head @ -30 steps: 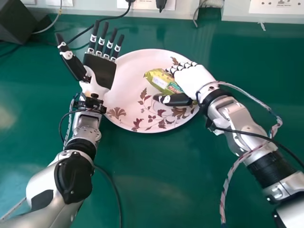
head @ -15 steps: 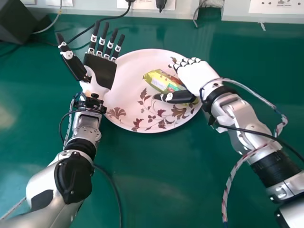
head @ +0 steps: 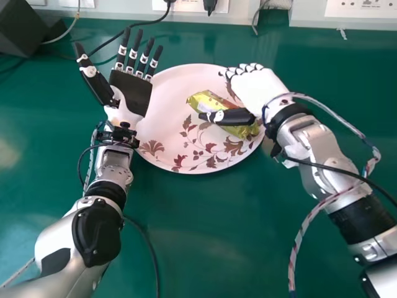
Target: Pick up biscuit and place it in the plate
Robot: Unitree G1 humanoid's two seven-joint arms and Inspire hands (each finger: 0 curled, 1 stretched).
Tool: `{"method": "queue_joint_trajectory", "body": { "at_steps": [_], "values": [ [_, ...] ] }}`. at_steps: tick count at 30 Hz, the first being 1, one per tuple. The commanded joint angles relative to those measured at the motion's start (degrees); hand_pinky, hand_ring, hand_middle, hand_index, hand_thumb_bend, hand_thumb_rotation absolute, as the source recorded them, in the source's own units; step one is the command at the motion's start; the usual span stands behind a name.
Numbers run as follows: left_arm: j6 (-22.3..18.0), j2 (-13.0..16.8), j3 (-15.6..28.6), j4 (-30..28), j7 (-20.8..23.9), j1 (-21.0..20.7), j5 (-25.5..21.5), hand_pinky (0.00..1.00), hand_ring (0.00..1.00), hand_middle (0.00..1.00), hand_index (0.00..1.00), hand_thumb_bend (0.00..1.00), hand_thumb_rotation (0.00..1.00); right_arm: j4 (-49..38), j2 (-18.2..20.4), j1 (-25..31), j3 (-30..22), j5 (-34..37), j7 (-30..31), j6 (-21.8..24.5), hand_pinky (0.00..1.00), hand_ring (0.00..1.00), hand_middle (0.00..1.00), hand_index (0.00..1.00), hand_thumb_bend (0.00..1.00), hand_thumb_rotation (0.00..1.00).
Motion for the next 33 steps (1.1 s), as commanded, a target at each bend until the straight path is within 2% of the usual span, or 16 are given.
{"method": "queue_joint_trajectory", "body": {
  "at_steps": [1, 9, 16, 33],
  "values": [
    [0.78, -0.44, -0.23, 0.70, -0.02, 1.94, 0.25, 0.86, 0.79, 0.90, 1.00, 1.00, 0.59, -1.05, -0.36, 0.74, -0.77, 0.39, -1.33, -0.65, 1.00, 1.00, 1.00, 1.00, 1.00, 1.00],
    [0.93, -0.34, -0.29, 0.69, 0.51, 2.00, 0.37, 0.86, 0.80, 0.91, 1.00, 1.00, 0.60, -3.02, -0.05, 1.54, -2.27, 1.28, -1.75, -0.13, 1.00, 1.00, 1.00, 1.00, 1.00, 1.00],
    [0.41, -0.38, -0.39, 0.69, 1.38, 2.07, 0.56, 0.85, 0.78, 0.87, 1.00, 1.00, 0.61, -3.88, 0.25, 2.41, -3.98, 2.39, -4.76, -0.28, 1.00, 1.00, 1.00, 1.00, 1.00, 1.00],
    [1.68, -0.54, 0.28, 0.77, 1.32, 1.83, -0.26, 0.83, 0.78, 0.90, 1.00, 1.00, 0.68, -5.10, -0.27, 4.19, -6.98, 4.60, -11.75, -3.78, 1.00, 1.00, 1.00, 1.00, 0.99, 1.00]
  ]
}}
